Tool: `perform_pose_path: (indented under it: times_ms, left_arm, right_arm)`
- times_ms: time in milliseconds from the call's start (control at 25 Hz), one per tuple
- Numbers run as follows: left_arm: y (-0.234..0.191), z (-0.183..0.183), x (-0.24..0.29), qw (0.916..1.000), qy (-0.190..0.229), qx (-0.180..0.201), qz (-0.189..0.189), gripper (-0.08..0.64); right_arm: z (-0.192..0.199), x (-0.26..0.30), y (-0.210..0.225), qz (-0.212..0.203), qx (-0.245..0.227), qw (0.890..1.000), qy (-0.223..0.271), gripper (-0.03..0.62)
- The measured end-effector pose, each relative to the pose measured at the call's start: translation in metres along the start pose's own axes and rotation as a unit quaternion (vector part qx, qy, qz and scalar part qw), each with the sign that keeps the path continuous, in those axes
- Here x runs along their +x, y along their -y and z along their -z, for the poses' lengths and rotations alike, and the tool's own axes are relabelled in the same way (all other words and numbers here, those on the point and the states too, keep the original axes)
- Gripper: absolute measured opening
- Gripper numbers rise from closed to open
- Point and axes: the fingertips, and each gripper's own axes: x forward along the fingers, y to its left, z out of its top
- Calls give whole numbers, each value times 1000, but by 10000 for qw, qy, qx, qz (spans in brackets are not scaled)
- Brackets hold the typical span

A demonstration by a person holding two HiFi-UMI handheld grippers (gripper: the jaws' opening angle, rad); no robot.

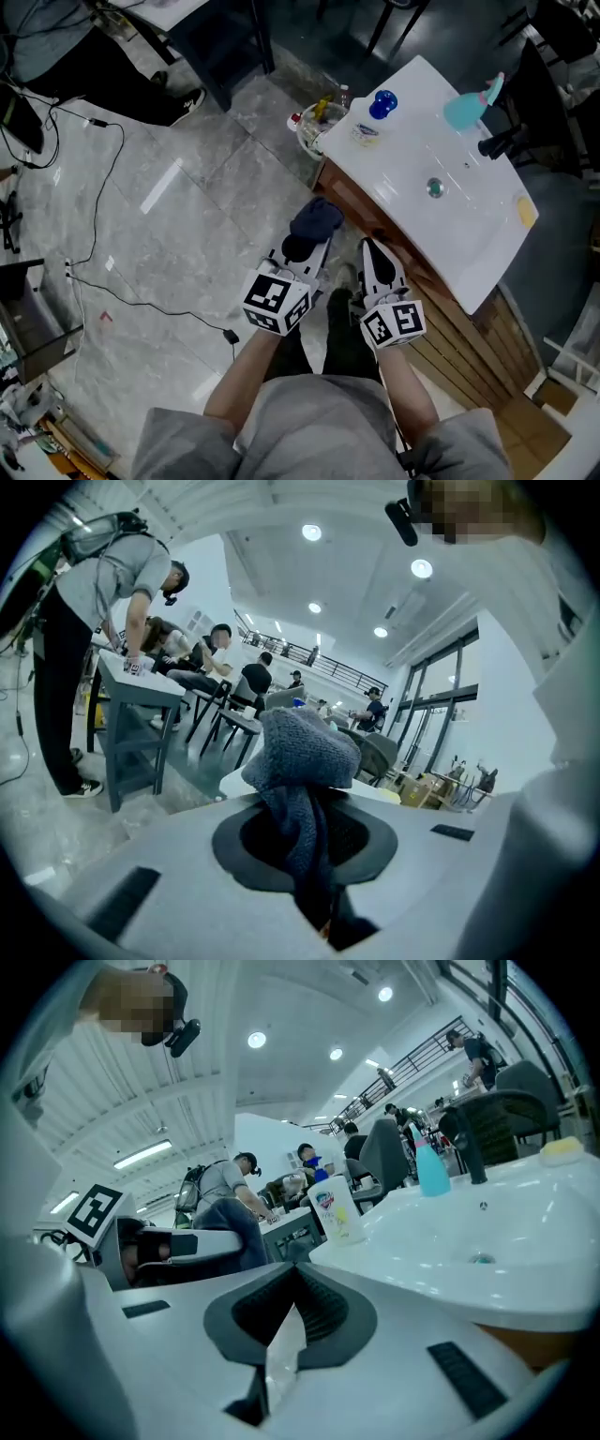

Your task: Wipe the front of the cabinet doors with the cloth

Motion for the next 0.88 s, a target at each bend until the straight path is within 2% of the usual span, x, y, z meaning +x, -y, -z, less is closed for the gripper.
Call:
perform_pose_path:
  times_ms: [320, 520, 680, 880]
  left_arm:
    - [69, -71, -16, 9966, 196, 678, 434, 52]
    - [107, -103, -17, 9937, 231, 891, 639, 52]
    - [131, -107, -16, 9908, 269, 1083, 764, 52]
    - [136, -109, -23, 9892, 230, 1142, 887, 52]
  right_arm:
    - [-78, -44, -15, 128, -273, 9988, 397, 9]
    - [-129, -61, -27, 103, -523, 9961, 705, 9]
    - [-144, -72, -24, 62, -604, 9940, 913, 9]
    - [-143, -81, -29, 120, -536, 9935, 995, 9]
